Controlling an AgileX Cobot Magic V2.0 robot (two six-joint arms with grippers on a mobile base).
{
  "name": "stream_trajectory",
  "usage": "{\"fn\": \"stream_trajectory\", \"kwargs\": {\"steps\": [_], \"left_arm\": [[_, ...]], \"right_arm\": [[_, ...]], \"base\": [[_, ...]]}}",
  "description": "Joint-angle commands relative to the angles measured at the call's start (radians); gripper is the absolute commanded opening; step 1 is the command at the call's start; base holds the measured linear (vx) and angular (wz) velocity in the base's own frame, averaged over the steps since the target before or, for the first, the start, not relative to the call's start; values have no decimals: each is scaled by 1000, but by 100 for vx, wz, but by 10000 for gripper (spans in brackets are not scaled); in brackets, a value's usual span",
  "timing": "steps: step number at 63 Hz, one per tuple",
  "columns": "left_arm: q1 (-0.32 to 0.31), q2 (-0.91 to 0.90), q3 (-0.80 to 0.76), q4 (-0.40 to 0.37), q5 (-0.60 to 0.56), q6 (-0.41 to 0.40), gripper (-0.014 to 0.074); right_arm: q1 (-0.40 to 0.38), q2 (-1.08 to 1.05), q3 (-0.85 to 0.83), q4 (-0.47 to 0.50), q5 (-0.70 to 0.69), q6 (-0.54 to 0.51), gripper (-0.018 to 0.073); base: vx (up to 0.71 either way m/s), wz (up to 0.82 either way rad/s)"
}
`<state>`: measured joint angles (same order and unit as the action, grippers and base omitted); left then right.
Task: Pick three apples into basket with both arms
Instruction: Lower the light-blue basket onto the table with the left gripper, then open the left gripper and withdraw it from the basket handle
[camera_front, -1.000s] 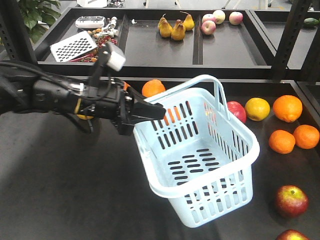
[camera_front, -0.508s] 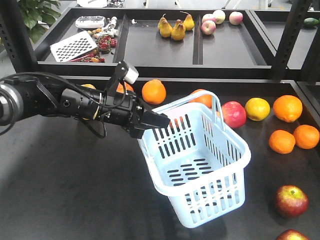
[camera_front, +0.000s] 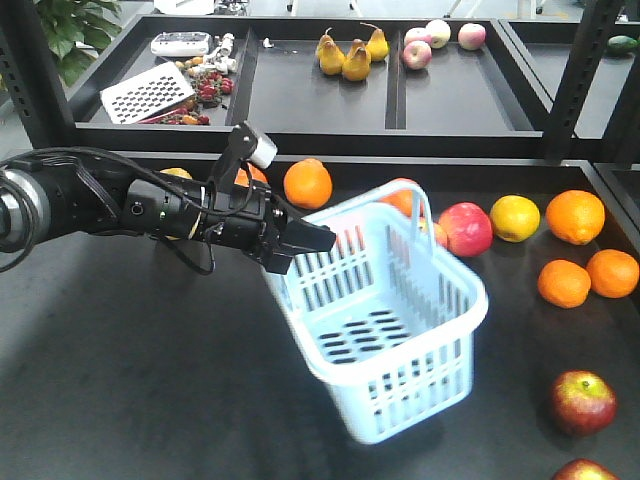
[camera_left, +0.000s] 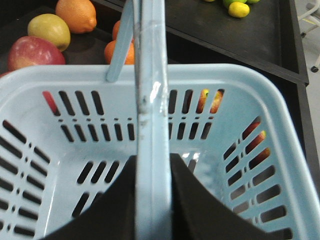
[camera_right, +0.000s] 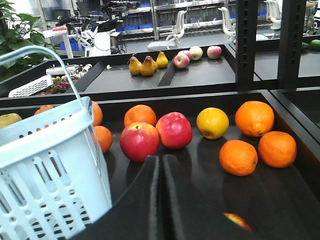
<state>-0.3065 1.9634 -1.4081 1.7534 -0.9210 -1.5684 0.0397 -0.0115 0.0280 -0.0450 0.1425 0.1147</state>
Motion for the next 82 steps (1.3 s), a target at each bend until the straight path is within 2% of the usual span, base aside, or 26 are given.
{"fn": "stream_trajectory", "kwargs": {"steps": [1,11,18,31,38,46,51,63,65,82], "left_arm": [[-1,-53,-35,51,-20,2,193],[-1,-53,-35,51,-43,-6,343],[-1,-56,-35,51,-69,-9,411],[-1,-130,-35,51,-85,-13,422],[1,-211,-35,51,-90,-78,419],[2,-298,-34,51,-124,-198,375],[2,-350,-34,51,-198,-248,309],[2,-432,-33,51,-452,-273,36],[2,-445,-25,51,-451,-291,-4],[2,-612,127,51,-450,-290,-8]], "right_arm": [[-5,-13,14,-7,-78,-11,-4],[-5,-13,14,-7,-78,-11,-4],[-5,-13,14,-7,-78,-11,-4],[-5,-13,14,-7,-78,-11,-4],[-5,-13,14,-7,-78,-11,-4],[-5,-13,14,-7,-78,-11,-4],[-5,-13,14,-7,-78,-11,-4],[-5,-13,14,-7,-78,-11,-4],[-5,-13,14,-7,-78,-11,-4],[-5,-13,14,-7,-78,-11,-4]], "base": [[0,0],[0,0],[0,0],[0,0],[0,0],[0,0],[0,0],[0,0],[0,0],[0,0]]}}
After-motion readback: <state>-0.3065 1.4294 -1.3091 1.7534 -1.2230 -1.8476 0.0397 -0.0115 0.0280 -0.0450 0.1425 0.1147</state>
